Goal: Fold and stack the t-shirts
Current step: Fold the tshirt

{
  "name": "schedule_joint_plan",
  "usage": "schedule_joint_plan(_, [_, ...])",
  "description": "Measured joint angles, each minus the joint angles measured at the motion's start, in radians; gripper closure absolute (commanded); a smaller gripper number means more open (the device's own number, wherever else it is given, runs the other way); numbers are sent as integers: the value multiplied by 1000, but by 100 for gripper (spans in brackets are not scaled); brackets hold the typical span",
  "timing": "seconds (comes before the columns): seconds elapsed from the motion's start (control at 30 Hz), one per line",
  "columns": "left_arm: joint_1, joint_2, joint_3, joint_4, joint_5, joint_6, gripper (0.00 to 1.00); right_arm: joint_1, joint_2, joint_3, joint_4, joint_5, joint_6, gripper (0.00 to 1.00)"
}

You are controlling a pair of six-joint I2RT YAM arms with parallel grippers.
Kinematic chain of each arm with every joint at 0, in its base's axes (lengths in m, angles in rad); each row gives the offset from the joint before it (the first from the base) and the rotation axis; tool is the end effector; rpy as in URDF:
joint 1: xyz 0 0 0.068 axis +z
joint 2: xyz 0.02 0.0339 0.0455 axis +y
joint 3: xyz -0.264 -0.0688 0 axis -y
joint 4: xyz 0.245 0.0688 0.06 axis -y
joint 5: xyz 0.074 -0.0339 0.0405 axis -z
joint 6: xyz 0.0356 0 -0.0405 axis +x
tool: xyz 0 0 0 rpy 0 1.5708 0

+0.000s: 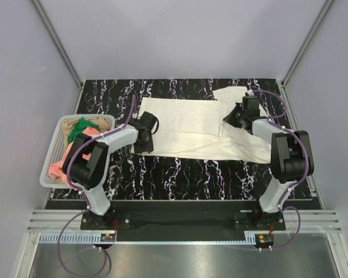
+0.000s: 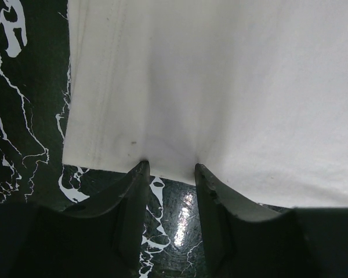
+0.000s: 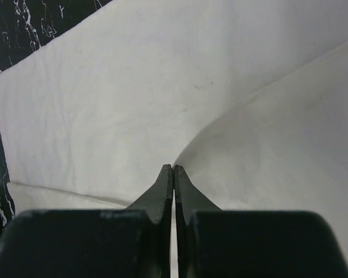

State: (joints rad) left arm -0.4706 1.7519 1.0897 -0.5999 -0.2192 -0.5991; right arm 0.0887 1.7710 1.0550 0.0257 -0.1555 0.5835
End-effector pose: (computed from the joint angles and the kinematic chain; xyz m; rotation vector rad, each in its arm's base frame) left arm 0.2983 -0.1430 0.1663 -0.2248 2.7568 0.0425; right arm 0.3789 0.0392 0.1872 0.4825 2.2559 0.5277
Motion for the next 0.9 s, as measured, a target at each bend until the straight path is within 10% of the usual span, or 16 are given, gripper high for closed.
schedule_joint_plan(0.9, [-23, 19, 10, -28, -85, -3, 58, 152, 187, 180, 14, 8, -259, 100])
